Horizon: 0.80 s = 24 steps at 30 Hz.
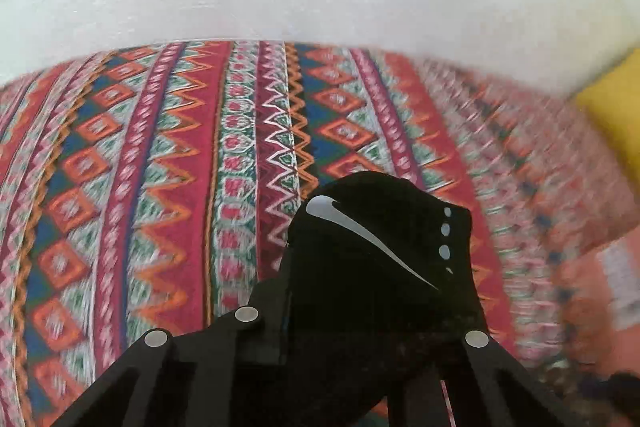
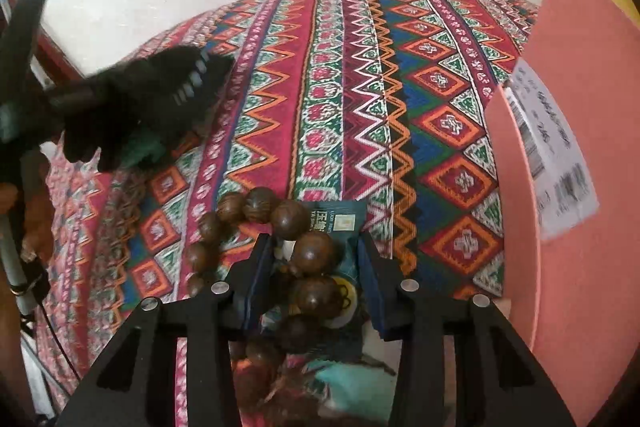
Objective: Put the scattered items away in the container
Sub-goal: 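Grasp the black glove with the left gripper while the right grasps the wooden bead bracelet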
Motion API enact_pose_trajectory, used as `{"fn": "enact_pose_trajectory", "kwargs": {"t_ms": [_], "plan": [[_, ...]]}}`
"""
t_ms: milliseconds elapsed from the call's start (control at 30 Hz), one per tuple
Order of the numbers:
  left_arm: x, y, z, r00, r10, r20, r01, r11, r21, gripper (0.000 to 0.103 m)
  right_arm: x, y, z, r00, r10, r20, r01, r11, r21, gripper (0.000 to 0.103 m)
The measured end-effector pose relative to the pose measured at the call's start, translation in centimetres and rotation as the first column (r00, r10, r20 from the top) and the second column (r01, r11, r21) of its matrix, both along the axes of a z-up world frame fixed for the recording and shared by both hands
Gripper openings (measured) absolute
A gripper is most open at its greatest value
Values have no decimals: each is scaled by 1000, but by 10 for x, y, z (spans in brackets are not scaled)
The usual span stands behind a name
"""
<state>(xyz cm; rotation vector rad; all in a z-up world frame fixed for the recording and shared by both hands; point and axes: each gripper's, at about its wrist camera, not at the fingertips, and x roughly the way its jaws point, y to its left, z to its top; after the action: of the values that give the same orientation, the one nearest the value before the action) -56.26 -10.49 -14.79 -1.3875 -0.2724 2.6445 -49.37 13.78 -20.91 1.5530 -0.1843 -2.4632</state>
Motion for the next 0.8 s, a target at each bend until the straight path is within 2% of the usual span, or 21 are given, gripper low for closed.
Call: {"fn": "enact_pose_trajectory", "kwargs": {"t_ms": [233,433,500,633,800], "plan": [[112,-12,56,994,66,-86,-67,998,-1,11,72,-7,59,994,43,-102,-50,996,-69,44],[215,-13,75,991,85,-107,-81,996,41,11,145,-20,107,977,94,-193,-115,988,-99,44],[245,-19,81,988,116,-106,-109,992,66,11,170,-23,124,969,111,-221,-138,984,-114,44],[285,-26,85,983,150,-109,-142,986,84,11,204,-29,142,952,143,-272,-174,980,-95,44],[322,-25,91,983,141,-121,-131,987,89,11,245,-31,154,932,182,-314,-207,977,-48,44]]}}
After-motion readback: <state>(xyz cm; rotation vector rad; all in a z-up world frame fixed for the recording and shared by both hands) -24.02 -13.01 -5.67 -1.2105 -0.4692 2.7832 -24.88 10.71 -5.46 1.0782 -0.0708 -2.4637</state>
